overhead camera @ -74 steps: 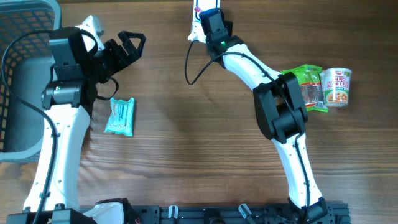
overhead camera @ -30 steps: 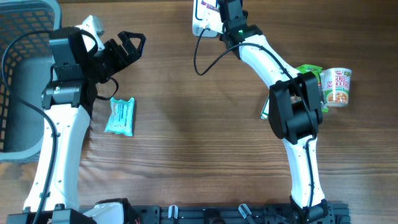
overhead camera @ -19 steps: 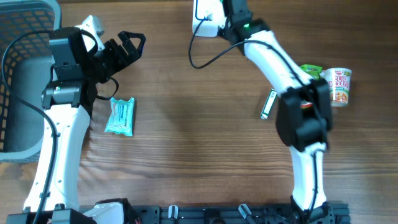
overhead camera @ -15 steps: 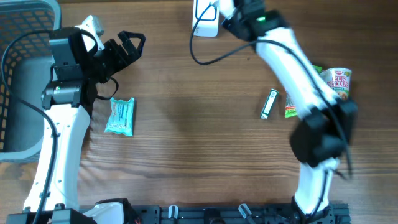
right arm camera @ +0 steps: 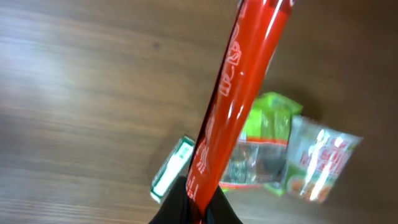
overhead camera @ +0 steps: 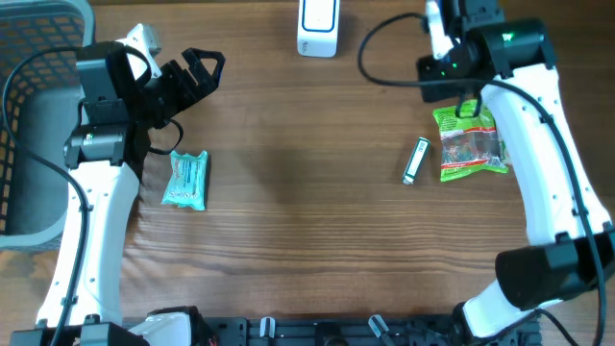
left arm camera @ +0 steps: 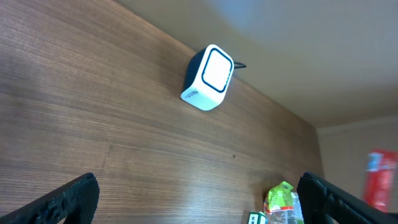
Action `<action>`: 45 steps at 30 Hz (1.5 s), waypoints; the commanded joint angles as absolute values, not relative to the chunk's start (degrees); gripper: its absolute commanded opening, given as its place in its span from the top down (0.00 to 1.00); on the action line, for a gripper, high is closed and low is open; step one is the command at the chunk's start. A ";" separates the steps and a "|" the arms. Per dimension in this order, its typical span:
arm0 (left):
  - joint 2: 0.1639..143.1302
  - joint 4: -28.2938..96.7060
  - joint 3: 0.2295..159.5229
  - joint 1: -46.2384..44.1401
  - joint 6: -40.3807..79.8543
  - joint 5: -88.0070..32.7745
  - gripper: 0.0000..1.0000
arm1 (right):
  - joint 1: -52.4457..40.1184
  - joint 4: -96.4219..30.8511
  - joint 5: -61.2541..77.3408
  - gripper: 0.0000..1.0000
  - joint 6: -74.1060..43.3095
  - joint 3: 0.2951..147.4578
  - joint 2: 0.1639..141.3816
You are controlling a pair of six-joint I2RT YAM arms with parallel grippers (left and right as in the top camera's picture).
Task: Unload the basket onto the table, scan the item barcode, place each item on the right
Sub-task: 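Carry the red stick right and set it beside the green box, then reach the left gripper down to the teal wipes pack and grasp it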
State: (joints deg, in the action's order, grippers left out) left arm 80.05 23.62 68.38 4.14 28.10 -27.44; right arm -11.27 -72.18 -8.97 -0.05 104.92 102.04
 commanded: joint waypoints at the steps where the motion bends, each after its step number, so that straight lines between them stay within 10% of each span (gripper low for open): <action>1: 80.38 23.49 68.90 4.36 27.40 -27.11 0.00 | -8.75 -68.25 -7.62 0.96 -4.71 95.00 103.63; 8: 80.38 23.49 68.90 4.36 27.40 -27.11 0.00 | -6.44 -54.74 -7.64 0.82 -4.45 78.39 103.66; 11: 80.38 23.49 68.90 4.36 27.40 -27.11 0.00 | -6.35 -52.97 -7.66 0.31 -4.40 76.38 103.66; 13: 80.38 23.49 68.90 4.36 27.40 -27.11 0.00 | -6.35 -52.86 -7.62 0.18 -2.83 76.75 103.59; 25: 80.38 23.49 68.90 4.36 27.40 -27.11 0.00 | -8.34 -57.82 36.67 0.16 -3.84 82.52 101.03; 43: 80.44 26.26 68.90 4.34 27.18 -28.84 0.00 | -17.80 -36.84 25.06 0.01 -23.90 77.10 101.03; 45: 81.19 29.12 68.90 3.84 26.35 -28.27 0.17 | -17.34 -36.86 23.20 0.00 -23.94 77.10 101.03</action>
State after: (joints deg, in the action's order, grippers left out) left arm 80.05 26.35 68.38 4.14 28.05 -27.81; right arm -18.48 -37.12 27.40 -22.59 77.36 102.30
